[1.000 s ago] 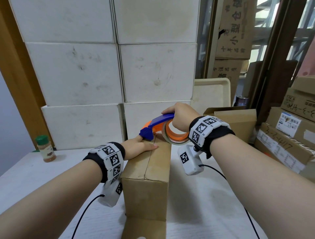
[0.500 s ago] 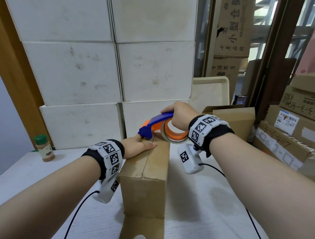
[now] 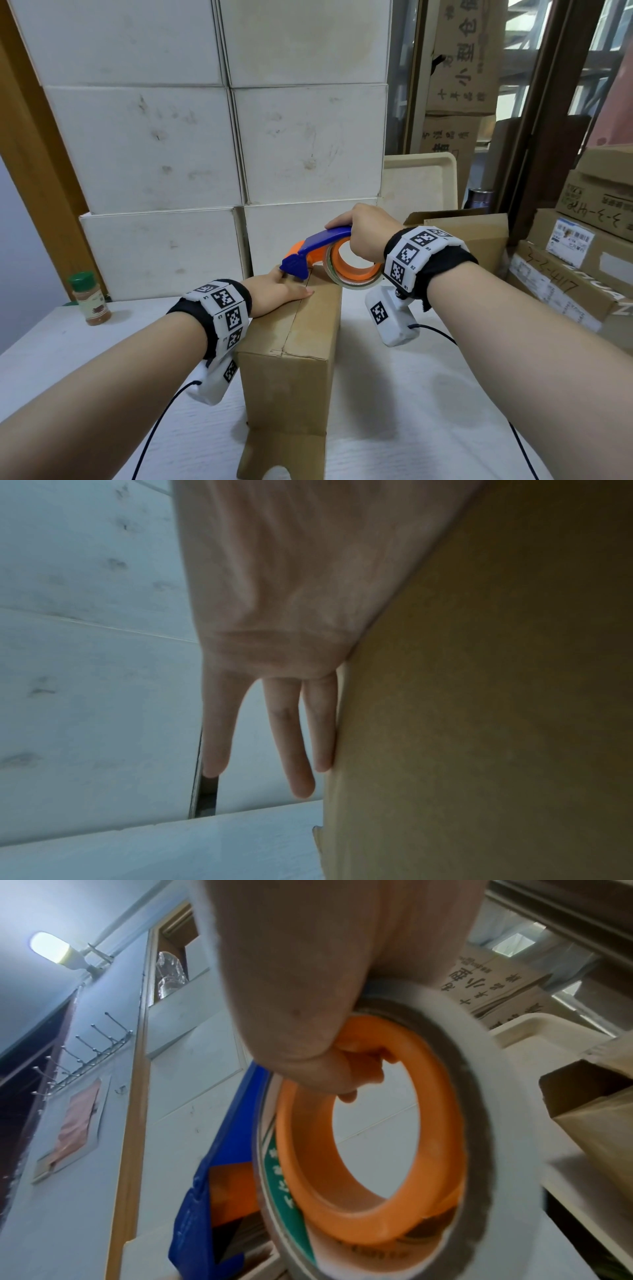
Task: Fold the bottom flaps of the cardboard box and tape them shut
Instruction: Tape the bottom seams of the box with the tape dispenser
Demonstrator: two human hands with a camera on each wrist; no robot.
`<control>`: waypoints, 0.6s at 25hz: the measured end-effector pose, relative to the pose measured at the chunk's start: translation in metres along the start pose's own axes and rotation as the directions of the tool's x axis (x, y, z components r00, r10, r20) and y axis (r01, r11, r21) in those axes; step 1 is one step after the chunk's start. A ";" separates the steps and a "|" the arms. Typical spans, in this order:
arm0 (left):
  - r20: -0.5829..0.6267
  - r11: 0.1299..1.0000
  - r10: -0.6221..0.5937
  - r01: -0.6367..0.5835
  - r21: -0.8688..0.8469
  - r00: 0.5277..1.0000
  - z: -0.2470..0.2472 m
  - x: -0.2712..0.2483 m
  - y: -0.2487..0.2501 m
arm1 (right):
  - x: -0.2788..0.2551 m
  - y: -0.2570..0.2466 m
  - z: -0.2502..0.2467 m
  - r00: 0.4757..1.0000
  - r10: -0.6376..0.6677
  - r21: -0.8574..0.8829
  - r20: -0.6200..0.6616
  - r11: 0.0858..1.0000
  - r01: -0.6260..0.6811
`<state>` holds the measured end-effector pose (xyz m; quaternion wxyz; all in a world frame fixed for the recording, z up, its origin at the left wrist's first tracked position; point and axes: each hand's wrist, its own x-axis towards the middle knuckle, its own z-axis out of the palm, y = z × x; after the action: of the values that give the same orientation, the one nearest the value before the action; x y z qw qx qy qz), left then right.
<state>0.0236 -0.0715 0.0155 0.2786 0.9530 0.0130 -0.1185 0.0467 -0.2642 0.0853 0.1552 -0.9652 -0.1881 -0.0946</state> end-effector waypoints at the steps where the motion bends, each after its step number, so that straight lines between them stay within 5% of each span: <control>1: -0.002 1.000 -0.001 0.001 -0.004 1.000 0.000 -0.001 0.000 | -0.001 0.001 -0.001 1.000 0.005 0.003 0.003 1.000 -0.006; 15: -0.013 0.998 -0.059 0.059 -0.036 0.998 0.000 -0.006 0.005 | -0.012 0.028 -0.016 0.995 0.099 0.005 -0.017 0.995 -0.099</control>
<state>0.0182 -0.0752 0.0193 0.2916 0.9480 0.0452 -0.1195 0.0449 -0.2979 0.0897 0.1635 -0.9721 -0.1390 -0.0949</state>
